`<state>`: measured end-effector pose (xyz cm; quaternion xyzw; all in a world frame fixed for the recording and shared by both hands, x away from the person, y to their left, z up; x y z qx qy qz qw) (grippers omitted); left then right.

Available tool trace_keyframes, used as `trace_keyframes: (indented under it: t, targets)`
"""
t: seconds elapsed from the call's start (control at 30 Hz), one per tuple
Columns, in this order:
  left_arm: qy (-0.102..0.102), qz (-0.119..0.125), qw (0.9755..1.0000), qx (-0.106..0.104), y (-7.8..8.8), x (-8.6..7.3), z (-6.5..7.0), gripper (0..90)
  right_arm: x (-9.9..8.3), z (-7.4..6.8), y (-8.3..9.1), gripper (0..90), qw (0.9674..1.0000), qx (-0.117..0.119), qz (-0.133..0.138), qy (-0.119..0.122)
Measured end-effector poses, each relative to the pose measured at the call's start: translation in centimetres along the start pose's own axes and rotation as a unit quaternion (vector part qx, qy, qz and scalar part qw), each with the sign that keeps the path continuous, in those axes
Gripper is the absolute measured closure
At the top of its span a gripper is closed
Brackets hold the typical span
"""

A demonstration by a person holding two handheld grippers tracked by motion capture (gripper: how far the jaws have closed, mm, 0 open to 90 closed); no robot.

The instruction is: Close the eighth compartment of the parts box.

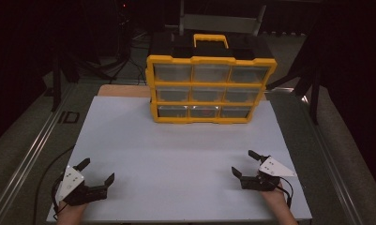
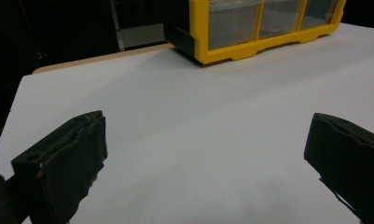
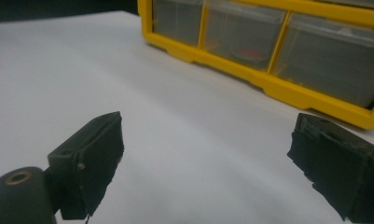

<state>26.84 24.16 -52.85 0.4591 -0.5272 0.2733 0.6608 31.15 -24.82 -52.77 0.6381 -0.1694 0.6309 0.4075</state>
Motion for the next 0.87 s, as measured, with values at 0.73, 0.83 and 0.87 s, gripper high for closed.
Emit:
trace_keyframes:
  t: [0.73,0.83,0.87]
  targets:
    - [0.005,0.000,1.0000,-0.006,-0.15,-0.10,0.14,0.4,0.04,-0.32,0.38,9.6,0.9999,0.000,0.000,-0.013]
    - [0.005,0.000,1.0000,-0.006,-0.14,-0.10,0.10,0.4,0.05,-0.47,0.33,9.6,1.0000,0.002,-0.001,-0.009]
    - [0.005,0.000,1.0000,-0.006,-0.14,-0.10,0.10,0.4,0.05,-0.48,0.33,9.6,1.0000,0.002,-0.002,-0.008]
Point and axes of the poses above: each handheld gripper's, and its own axes: y roughly backward along the jaws, x roughly out of its top, z roughly to its right, the point moved 7 cm from there along -y, roughly forward along the jaws, and after that the axes turned 4 degrees about y, right-handed, at the moved point
